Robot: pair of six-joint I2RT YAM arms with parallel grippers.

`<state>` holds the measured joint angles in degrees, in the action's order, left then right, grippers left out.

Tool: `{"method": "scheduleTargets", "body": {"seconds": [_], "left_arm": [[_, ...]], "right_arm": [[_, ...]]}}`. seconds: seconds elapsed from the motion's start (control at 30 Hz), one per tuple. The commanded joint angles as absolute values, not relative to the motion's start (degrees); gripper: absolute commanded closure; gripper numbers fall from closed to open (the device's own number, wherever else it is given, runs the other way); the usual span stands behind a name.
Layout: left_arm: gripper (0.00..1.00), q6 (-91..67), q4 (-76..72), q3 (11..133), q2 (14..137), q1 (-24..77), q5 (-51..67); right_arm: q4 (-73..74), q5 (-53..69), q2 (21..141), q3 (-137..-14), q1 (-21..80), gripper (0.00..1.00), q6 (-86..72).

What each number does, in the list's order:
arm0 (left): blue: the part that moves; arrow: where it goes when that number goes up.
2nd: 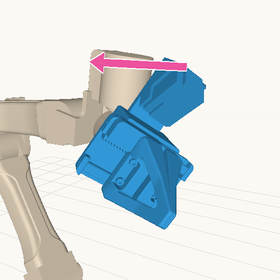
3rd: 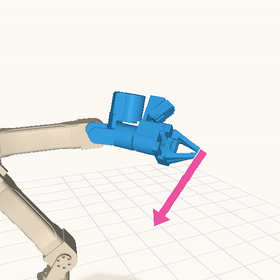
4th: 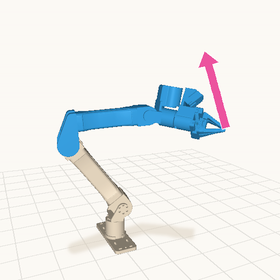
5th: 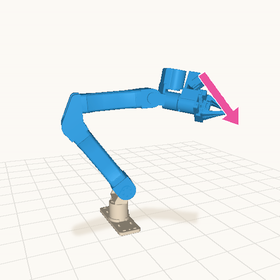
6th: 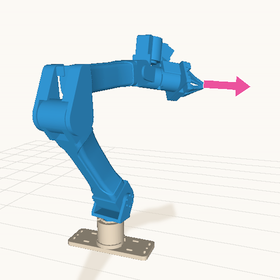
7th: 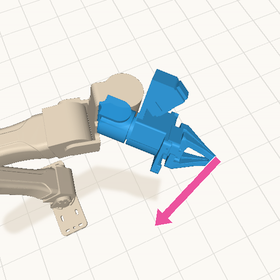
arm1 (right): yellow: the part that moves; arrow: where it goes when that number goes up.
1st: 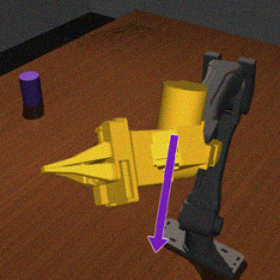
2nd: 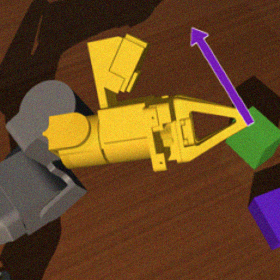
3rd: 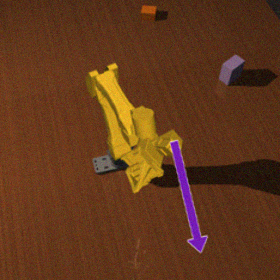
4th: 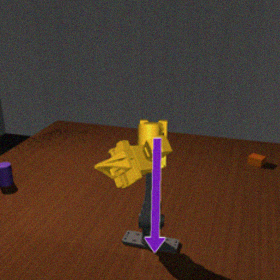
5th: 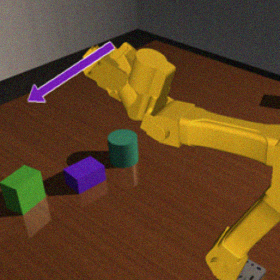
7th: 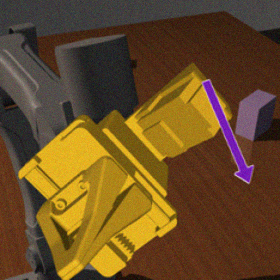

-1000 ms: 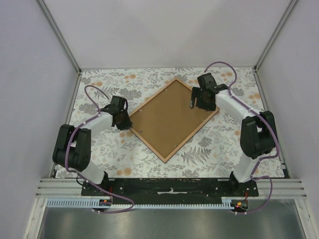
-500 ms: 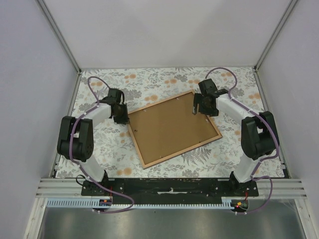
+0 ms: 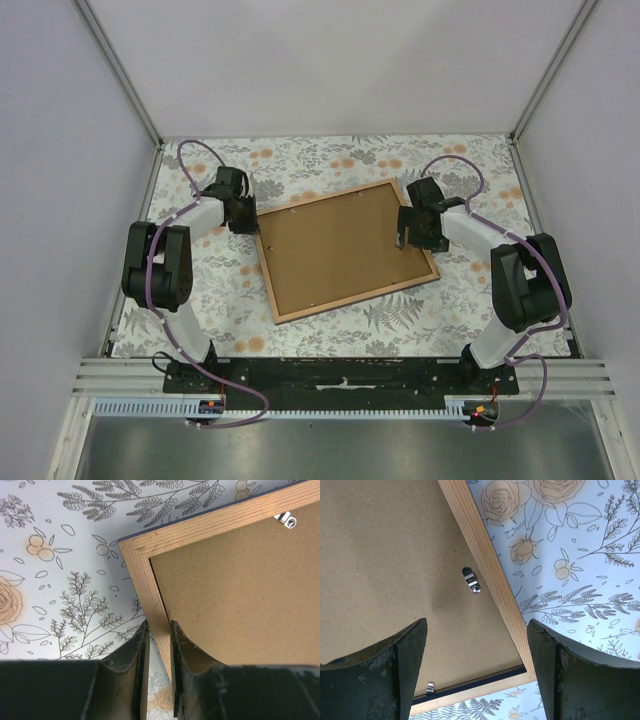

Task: Put the photo into the frame
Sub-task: Press the fastener onto the backboard.

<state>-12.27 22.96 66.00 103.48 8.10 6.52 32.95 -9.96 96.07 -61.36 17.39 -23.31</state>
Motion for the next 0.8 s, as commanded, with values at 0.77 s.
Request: {"method": "scheduleTargets", "body": {"seconds": [0.77], "left_arm": [[0.98, -5.01, 15.2, 62.75, 99.05, 8.79, 4.13]], "right_arm": [[27.86, -10.99, 100.11, -64.34, 15.82, 0.28, -22.67]]}}
